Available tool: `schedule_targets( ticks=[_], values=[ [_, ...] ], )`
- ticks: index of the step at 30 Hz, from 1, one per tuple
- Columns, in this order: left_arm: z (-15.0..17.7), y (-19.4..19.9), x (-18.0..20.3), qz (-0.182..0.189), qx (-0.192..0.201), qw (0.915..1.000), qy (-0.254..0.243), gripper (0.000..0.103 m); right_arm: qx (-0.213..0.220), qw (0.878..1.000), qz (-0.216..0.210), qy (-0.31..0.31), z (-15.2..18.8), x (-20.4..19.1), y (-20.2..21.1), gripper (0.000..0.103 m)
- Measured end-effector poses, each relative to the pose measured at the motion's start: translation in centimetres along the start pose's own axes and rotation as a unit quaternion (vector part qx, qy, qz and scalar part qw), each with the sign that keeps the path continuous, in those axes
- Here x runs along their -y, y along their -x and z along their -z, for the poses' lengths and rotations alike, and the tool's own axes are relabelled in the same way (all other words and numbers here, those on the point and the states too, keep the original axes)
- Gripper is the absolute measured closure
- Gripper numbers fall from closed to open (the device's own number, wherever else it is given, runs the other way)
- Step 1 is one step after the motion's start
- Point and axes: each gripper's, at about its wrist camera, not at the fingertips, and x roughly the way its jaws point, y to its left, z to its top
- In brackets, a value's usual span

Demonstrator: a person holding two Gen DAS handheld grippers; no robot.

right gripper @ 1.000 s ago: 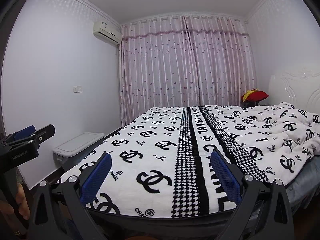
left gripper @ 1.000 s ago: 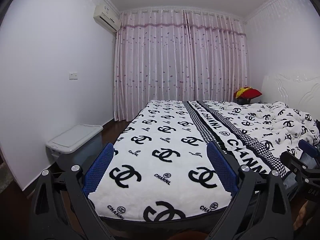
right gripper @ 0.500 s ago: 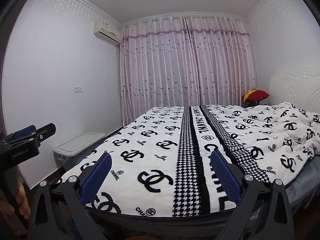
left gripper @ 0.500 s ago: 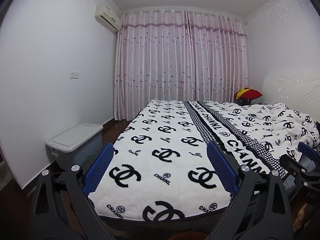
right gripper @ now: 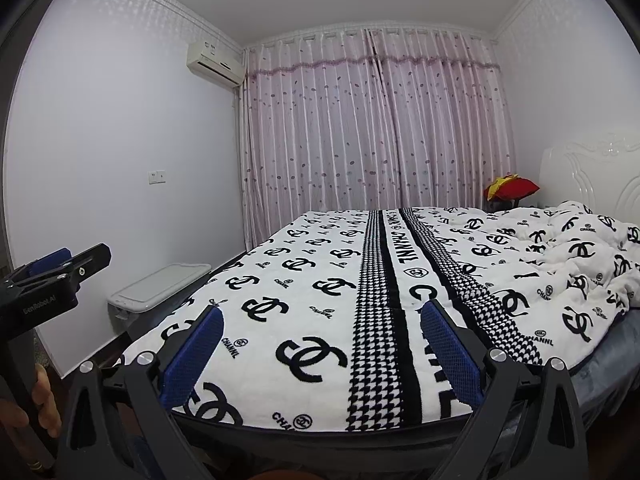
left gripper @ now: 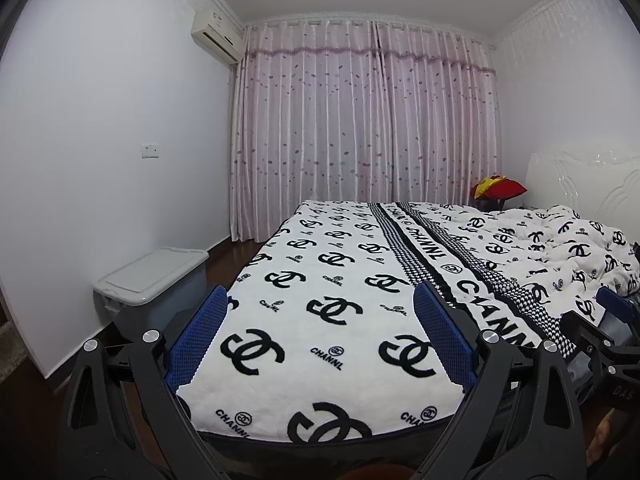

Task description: Collect trash

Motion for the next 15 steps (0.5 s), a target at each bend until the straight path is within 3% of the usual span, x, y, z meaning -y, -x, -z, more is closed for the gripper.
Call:
schedule_targets(
  ticks=[15],
  values=[
    [0.26, -0.19, 0.21, 0.002, -0.004, 1.0, -0.003, 0.011, -0.001, 1.0, 0.002, -0.002, 0.34, 0.11, -0.03, 0.006]
  ],
)
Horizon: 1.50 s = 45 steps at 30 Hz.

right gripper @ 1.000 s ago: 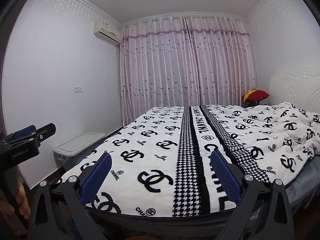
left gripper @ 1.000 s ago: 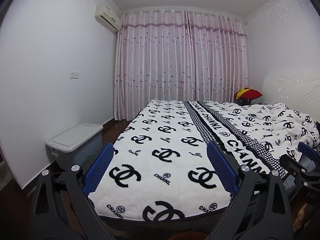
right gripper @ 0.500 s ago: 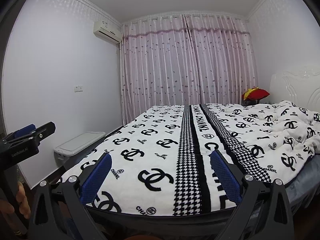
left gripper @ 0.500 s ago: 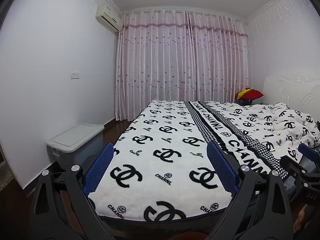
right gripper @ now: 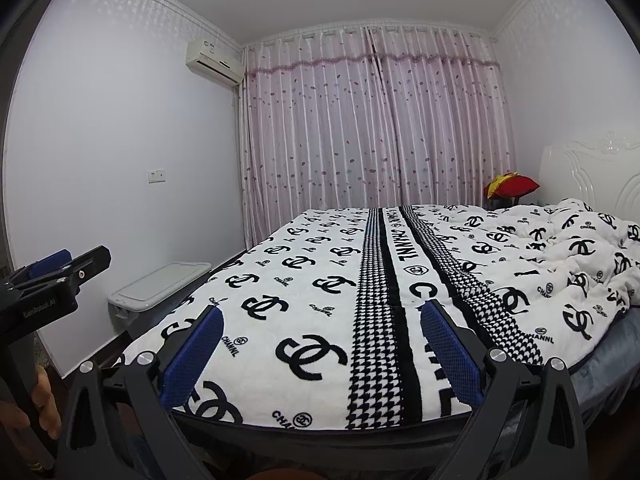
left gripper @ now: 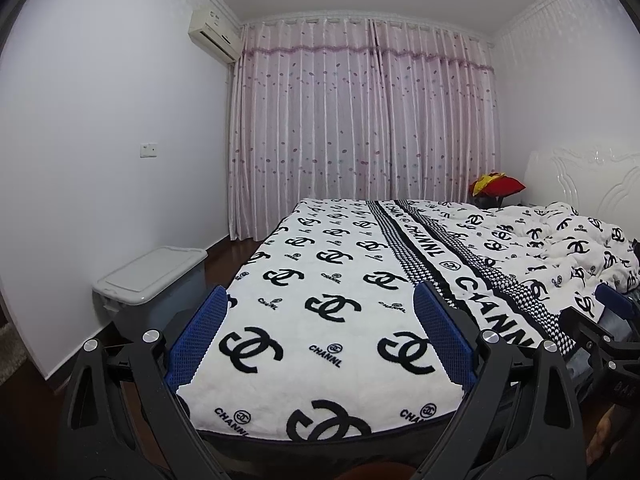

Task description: Collect trash

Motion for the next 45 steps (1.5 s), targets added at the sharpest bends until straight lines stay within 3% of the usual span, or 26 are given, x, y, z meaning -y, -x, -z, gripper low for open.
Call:
schedule_targets(
  ticks=[24, 45],
  values=[
    [0.8, -2.6, -0.1, -0.004, -0.028, 0.9996, 0.002, 0.011, -0.025, 1.0, 0.006, -0.009, 1.0, 1.5, -2.3, 0.006],
    [0.9, -2.8, -0.9, -0.003, -0.024, 0.9995, 0.019, 0.012, -0.028, 1.0, 0.005, -0.01, 1.0, 1.6, -2.7, 0.006]
  ],
)
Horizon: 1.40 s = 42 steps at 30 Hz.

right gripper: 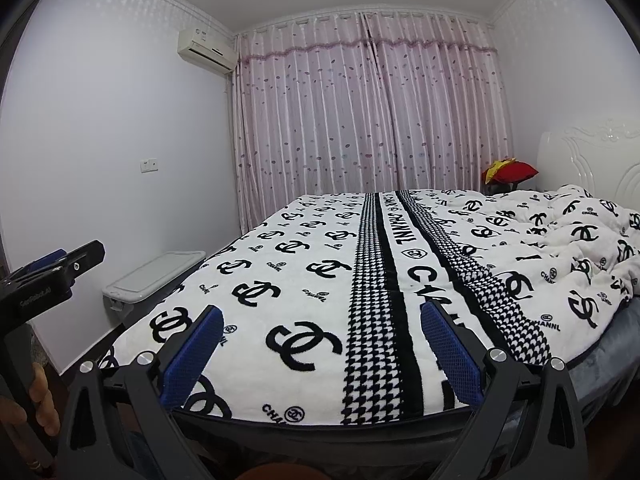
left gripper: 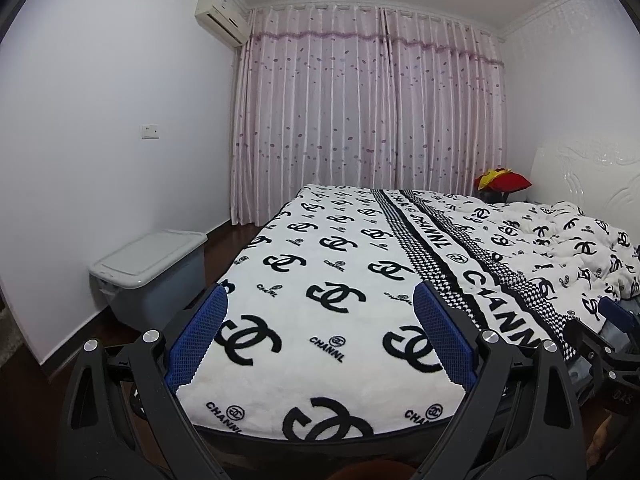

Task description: Collect trash

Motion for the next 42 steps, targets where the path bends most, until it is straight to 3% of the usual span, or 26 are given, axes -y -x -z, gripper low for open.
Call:
schedule_targets(
  ticks=[17, 42],
  values=[
    [0.24, 0.55, 0.53, -0.021, 0.011, 0.9997, -0.008, 0.012, -0.001, 1.0, -0.004, 0.001, 0.23, -0.02, -0.04, 0.006],
    [0.3, 0.47, 0.26, -0.023, 0.004, 0.9997, -0.006, 0.011, -0.003, 1.0, -0.005, 0.001, 0.33, 0.01, 0.16, 0.006]
  ],
)
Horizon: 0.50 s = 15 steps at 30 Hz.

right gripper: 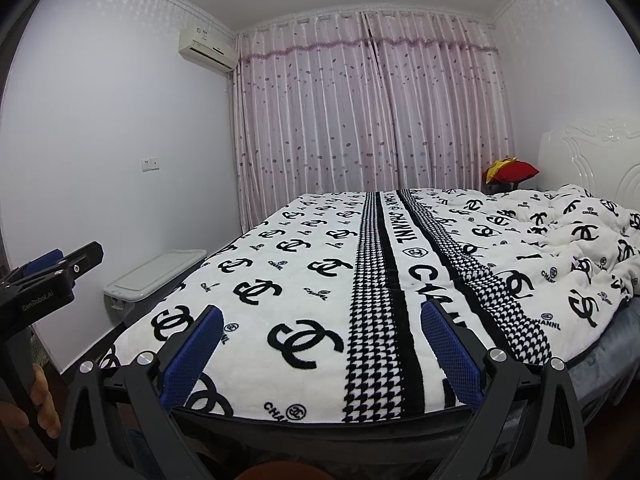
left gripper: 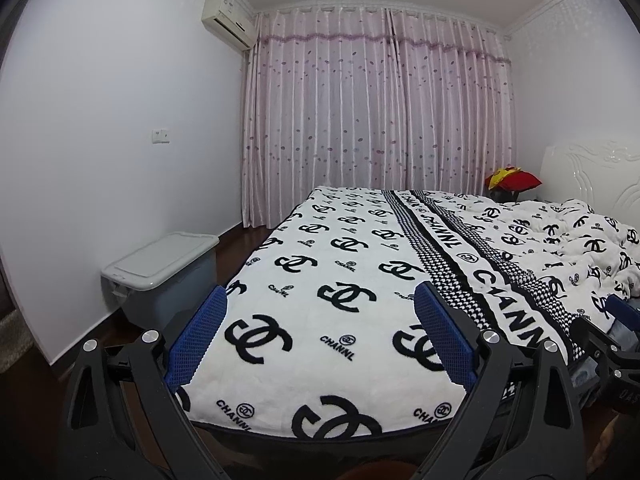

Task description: Collect trash

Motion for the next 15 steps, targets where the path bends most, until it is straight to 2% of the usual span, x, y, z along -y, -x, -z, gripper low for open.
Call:
schedule_targets(
  ticks=[15],
  values=[
    [0.1, -0.19, 0.16, -0.001, -0.002, 1.0, -0.001, 0.01, 0.0, 1.0, 0.0, 0.001, -0.1, 0.03, -0.11, 0.006]
  ],
)
